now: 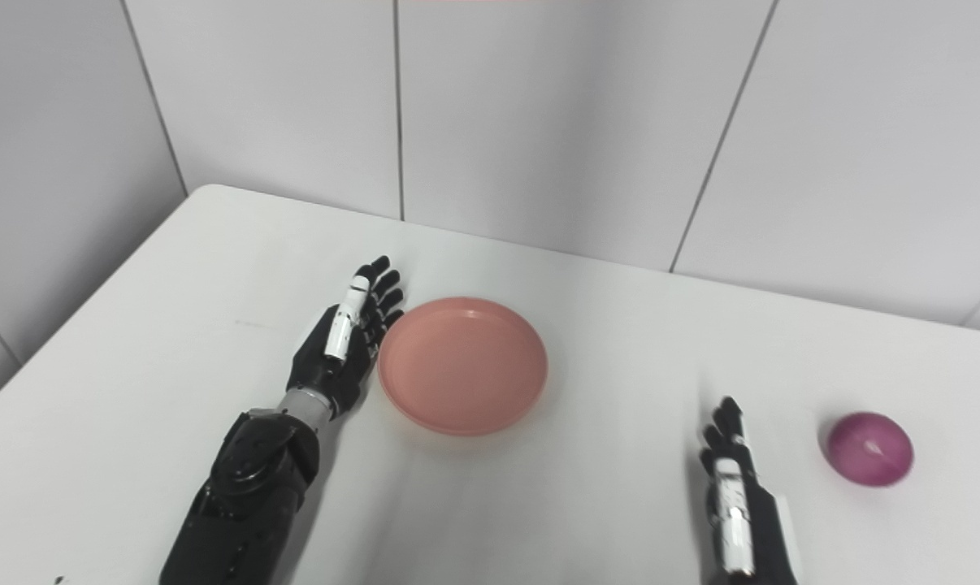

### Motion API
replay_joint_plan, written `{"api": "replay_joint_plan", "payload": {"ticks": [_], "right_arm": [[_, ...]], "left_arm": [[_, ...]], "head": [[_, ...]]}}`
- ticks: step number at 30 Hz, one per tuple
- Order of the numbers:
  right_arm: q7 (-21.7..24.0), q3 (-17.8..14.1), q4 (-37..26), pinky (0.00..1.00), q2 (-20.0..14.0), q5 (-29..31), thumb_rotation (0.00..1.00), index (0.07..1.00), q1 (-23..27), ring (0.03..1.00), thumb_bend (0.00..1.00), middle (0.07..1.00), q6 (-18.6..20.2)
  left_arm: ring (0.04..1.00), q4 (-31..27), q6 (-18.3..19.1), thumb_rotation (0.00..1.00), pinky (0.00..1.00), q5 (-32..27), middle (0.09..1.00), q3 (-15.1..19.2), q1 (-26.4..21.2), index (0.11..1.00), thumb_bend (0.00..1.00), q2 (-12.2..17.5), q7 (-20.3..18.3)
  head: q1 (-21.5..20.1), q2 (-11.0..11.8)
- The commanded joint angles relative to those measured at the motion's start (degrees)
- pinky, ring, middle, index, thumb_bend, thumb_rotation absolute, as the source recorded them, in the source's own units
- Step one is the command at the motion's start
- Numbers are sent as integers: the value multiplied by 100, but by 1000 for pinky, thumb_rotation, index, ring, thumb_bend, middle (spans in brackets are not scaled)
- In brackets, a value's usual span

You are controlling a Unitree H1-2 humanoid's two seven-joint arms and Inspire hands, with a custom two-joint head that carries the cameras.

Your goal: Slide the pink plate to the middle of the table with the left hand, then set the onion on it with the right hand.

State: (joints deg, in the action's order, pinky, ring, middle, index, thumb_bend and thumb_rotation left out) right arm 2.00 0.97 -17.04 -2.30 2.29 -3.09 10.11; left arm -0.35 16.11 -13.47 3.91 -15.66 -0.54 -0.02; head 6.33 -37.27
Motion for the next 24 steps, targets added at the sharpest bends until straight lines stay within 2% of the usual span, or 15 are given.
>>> {"api": "replay_joint_plan", "payload": {"ticks": [1,14,16,20,24], "right_arm": [[-20,23,-102,1000,16,-93,1000,1000,82,1000,205,1000,-185],[-131,170,-60,1000,176,-436,1000,1000,95,985,364,1000,-137],[-157,180,-58,1000,212,-483,1000,1000,102,984,373,1000,-100],[-194,209,-80,1000,275,-574,1000,1000,103,983,279,1000,17],[-188,225,-95,1000,353,-542,1000,1000,99,985,306,1000,45]], "left_arm": [[993,-226,4,1000,984,-10,1000,-77,-127,979,409,3,-131],[978,-352,190,1000,972,70,996,-319,30,978,435,-144,-141],[977,-414,242,1000,970,47,995,-332,66,977,436,-204,-134],[988,-513,315,1000,977,61,1000,-375,130,984,428,-298,-154],[981,-566,296,1000,974,80,992,-467,207,975,435,-342,-208]], "head": [[-190,-56],[-659,-166],[-783,-177],[-856,-181],[-1000,-210]]}}
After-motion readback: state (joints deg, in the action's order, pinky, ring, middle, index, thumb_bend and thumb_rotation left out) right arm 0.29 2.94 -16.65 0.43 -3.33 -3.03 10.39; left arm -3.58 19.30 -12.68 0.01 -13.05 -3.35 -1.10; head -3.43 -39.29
